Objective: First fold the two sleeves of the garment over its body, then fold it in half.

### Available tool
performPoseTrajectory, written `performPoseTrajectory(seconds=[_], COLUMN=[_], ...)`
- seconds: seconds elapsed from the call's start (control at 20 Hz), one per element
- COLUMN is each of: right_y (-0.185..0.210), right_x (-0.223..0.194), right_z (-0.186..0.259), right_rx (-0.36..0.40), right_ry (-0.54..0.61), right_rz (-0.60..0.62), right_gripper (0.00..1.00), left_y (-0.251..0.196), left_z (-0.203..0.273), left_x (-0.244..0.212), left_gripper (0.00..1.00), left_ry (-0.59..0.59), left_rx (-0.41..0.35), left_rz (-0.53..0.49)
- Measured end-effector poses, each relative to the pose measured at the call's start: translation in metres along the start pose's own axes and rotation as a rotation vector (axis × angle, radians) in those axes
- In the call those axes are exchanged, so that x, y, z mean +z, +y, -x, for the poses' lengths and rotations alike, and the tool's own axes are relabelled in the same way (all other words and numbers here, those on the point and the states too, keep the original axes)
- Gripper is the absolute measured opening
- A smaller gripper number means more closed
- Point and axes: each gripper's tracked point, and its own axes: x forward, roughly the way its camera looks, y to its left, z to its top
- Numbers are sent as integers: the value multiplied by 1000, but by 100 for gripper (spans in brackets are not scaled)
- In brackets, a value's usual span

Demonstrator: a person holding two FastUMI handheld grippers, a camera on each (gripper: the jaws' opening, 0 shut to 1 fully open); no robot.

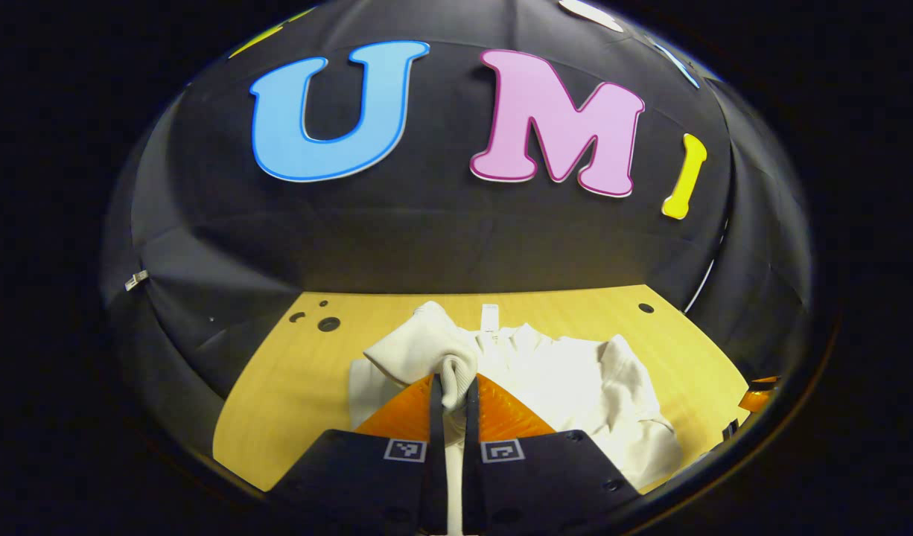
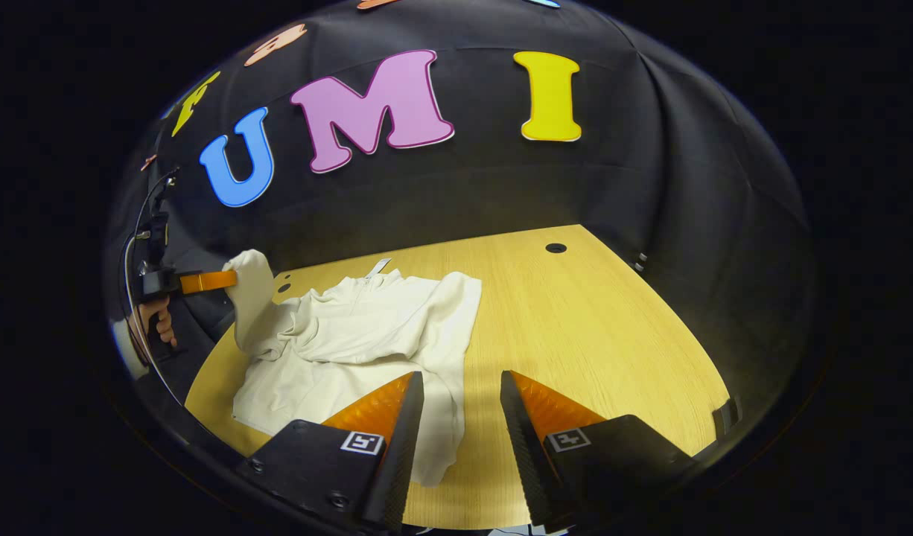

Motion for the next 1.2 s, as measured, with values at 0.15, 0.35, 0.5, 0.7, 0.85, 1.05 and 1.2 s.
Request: performPoseTrajectory(seconds=[0.15,0.35,0.5,0.7,0.85,1.05,1.2], right_y=[-16,-37,-50,-62,-73,-84,-94], right_x=[5,10,11,6,2,2,-3], right_z=[3,7,5,-1,-6,-13,-18], right_rx=[-12,-25,-36,-20,-16,-10,-12], right_ry=[0,0,9,39,58,73,96], right_rz=[-20,-27,19,35,39,36,38], right_gripper=[64,64,75,81,84,84,84], left_y=[-32,-75,-107,-138,-154,-171,-184], left_z=[-16,-36,-53,-71,-84,-96,-104], left_x=[-7,-20,-36,-58,-76,-92,-100], left_gripper=[13,15,12,12,12,12,13], left_ry=[15,31,51,80,107,134,151], left_rx=[-21,-50,-70,-81,-72,-59,-58], left_rz=[16,16,-23,-45,-63,-65,-76])
